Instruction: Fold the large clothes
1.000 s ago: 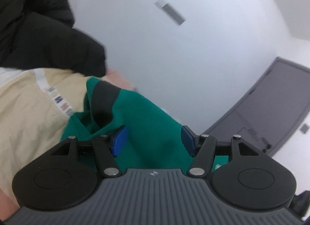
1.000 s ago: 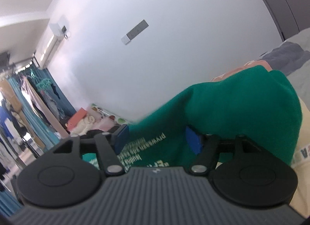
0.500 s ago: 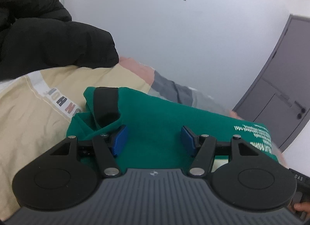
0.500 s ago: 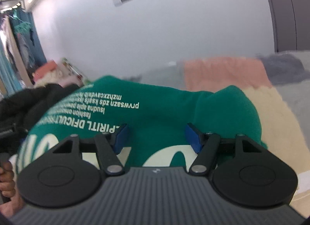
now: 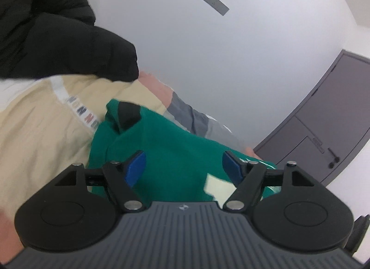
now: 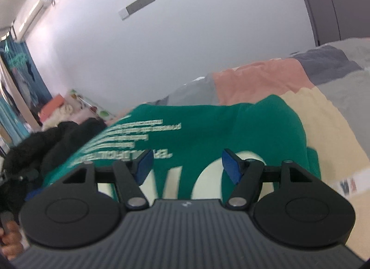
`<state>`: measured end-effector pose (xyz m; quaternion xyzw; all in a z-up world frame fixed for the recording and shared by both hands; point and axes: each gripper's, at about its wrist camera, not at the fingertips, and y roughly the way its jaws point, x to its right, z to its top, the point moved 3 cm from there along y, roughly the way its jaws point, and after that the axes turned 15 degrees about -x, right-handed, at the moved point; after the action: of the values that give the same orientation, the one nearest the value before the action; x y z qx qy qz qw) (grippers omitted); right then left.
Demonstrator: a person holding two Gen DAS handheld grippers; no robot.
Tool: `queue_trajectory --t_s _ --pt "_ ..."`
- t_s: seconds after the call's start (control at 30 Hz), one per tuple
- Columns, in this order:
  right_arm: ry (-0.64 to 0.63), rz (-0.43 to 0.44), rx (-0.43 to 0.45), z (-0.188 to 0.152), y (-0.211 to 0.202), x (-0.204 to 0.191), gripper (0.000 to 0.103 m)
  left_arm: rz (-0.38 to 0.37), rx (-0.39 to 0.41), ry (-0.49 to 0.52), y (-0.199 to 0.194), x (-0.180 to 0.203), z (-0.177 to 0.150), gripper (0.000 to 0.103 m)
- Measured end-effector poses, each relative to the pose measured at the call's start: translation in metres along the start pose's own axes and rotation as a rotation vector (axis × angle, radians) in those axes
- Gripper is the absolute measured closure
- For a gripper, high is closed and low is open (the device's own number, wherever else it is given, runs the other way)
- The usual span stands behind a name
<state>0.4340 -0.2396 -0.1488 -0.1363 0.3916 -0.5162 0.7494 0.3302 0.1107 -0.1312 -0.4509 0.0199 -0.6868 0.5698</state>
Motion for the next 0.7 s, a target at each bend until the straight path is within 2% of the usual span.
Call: queue_trajectory --t_s 0.13,0.2,0.3,0.33,0.4,0.53,0.6,0.7 --pt "0.035 0.015 -0.029 -0.019 -0.023 -0.008 0.035 0.017 -0.043 -0.063 -0.022 0.002 -0.027 0.017" --pt "0.081 0.032 -0.058 -0.030 -0.034 -0.007 0.033 0.028 -0.069 -0.119 -0.028 -0.002 -0.038 0.009" --pt "0.163 0.086 -0.093 -0.041 -0.040 -0.001 0.033 -0.023 -0.126 -0.216 -0.023 -0.010 -0.049 0.008" --pt "0.187 0.095 -0.099 -0.043 -0.041 0.002 0.024 -0.033 -0.147 -0.240 -0.019 -0.014 -0.052 0.008" --pt "0.259 0.112 -0.115 -0.046 -0.038 0.011 0.014 -0.016 -0.194 -0.300 -0.008 -0.021 -0.060 0.006" --pt "0.423 0.152 -0.189 -0.055 -0.022 0.036 0.011 -0.013 -0.271 -0.346 0.018 -0.030 -0.077 0.005" --pt "0.510 0.199 -0.224 -0.061 -0.008 0.049 0.011 -0.046 -0.276 -0.400 0.031 -0.040 -0.081 0.005" --pt "0.603 0.223 -0.236 -0.068 0.010 0.062 0.011 -0.117 -0.215 -0.455 0.043 -0.051 -0.076 0.003"
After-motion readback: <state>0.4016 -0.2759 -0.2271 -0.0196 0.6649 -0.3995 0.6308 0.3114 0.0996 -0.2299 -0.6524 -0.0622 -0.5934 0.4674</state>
